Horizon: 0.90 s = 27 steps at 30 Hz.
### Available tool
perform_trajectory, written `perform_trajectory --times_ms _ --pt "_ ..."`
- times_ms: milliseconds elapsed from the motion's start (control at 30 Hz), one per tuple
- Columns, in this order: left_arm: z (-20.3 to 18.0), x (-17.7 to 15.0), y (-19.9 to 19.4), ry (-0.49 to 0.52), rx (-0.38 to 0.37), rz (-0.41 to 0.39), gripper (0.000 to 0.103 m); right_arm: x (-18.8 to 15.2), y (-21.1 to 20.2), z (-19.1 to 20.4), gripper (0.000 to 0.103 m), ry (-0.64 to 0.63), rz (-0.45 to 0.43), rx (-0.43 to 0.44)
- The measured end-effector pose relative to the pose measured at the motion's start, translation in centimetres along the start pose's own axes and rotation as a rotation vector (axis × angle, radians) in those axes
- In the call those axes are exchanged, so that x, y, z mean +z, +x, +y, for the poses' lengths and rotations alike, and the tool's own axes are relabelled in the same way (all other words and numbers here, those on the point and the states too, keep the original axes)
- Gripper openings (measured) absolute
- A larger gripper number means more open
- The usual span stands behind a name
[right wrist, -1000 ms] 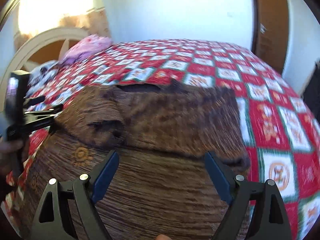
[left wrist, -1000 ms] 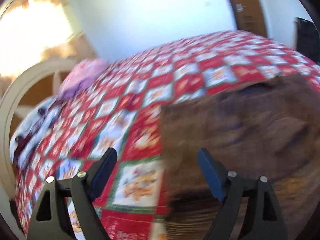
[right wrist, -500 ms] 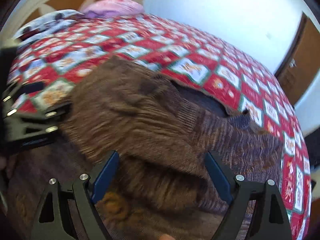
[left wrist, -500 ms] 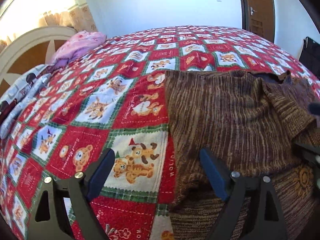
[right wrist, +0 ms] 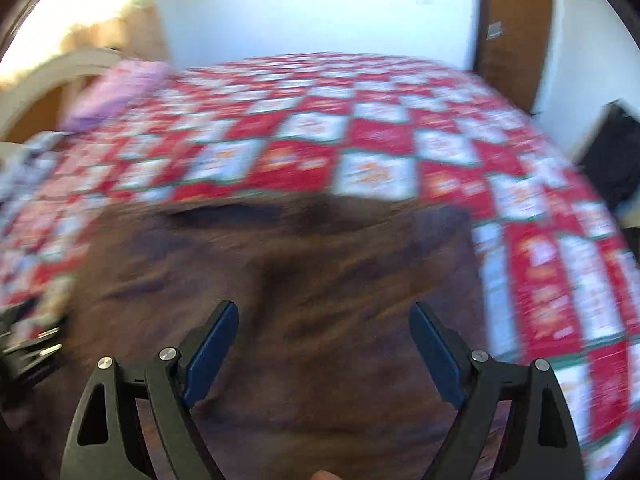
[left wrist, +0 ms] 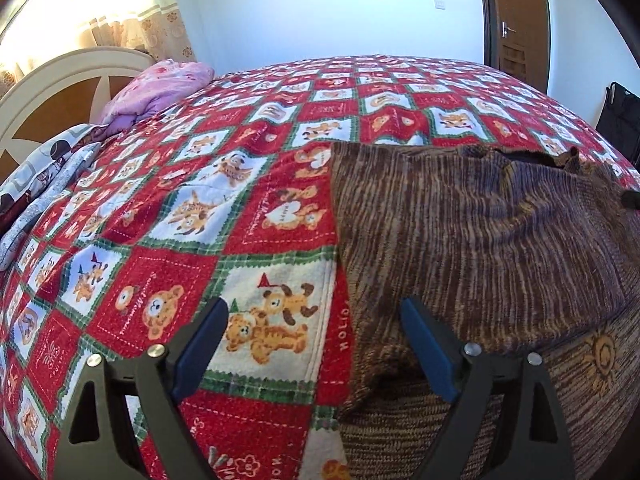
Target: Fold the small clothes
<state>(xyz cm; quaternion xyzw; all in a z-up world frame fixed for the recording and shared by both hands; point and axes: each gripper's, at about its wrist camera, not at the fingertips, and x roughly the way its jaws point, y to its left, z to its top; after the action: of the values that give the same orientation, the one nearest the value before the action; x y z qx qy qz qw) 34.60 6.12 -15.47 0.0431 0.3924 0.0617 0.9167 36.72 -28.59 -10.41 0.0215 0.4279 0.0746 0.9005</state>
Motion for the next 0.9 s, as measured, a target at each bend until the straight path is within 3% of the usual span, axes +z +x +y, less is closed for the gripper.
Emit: perform_trajectory --times_ms 100,200,300,367,433,600,700,733,767,800,833,867,900 --pt "0.1 0.0 -0.1 -0.007 0.005 -0.003 0.097 -1.4 0.3 2.1 0.087 0.0 0.047 0.092" --pt "0.2 -0.1 -0.1 -0.008 -0.003 -0.005 0.098 -2.5 0.9 3.4 0.071 0.004 0.093 0.147" --pt "0.6 -0.1 -0.2 -0.022 -0.024 -0.008 0.098 -3.4 1.1 4.0 0.052 -0.005 0.113 0.158" --pt "0.8 -0.2 -0.2 -0.032 -0.036 -0.009 0.098 -3.5 1.0 4.5 0.025 -0.039 0.11 0.163" --pt "0.8 -0.1 -0.2 -0.036 -0.039 -0.007 0.101 -3.3 0.6 4.7 0.006 -0.071 0.088 0.148" --pt "0.7 -0.2 -0.3 -0.026 -0.05 -0.011 0.103 -2.0 -1.0 4.1 0.002 -0.096 0.03 0.122" --pt "0.8 -0.2 -0.1 -0.032 -0.058 0.0 0.103 -1.9 -0.5 3.6 0.003 -0.102 0.049 0.098" --pt "0.8 -0.2 -0.1 -0.034 -0.059 0.001 0.103 -1.9 -0.1 3.3 0.003 -0.09 0.053 0.101" --pt "0.8 -0.2 -0.1 -0.034 -0.059 0.0 0.103 -1.8 0.0 2.9 0.013 -0.068 0.048 0.096" --pt "0.8 -0.2 -0.1 -0.033 -0.059 0.0 0.103 -1.7 0.1 2.3 0.029 -0.026 0.039 0.091" --pt "0.8 -0.2 -0.1 -0.034 -0.058 -0.002 0.103 -1.7 0.2 2.0 0.081 -0.003 0.047 0.1" --pt "0.8 -0.2 -0.1 -0.035 -0.059 -0.003 0.103 -1.7 0.4 1.8 0.094 0.018 0.067 0.141" --pt "0.8 -0.2 -0.1 -0.035 -0.059 -0.002 0.103 -1.7 0.4 1.7 0.094 0.038 0.061 0.186"
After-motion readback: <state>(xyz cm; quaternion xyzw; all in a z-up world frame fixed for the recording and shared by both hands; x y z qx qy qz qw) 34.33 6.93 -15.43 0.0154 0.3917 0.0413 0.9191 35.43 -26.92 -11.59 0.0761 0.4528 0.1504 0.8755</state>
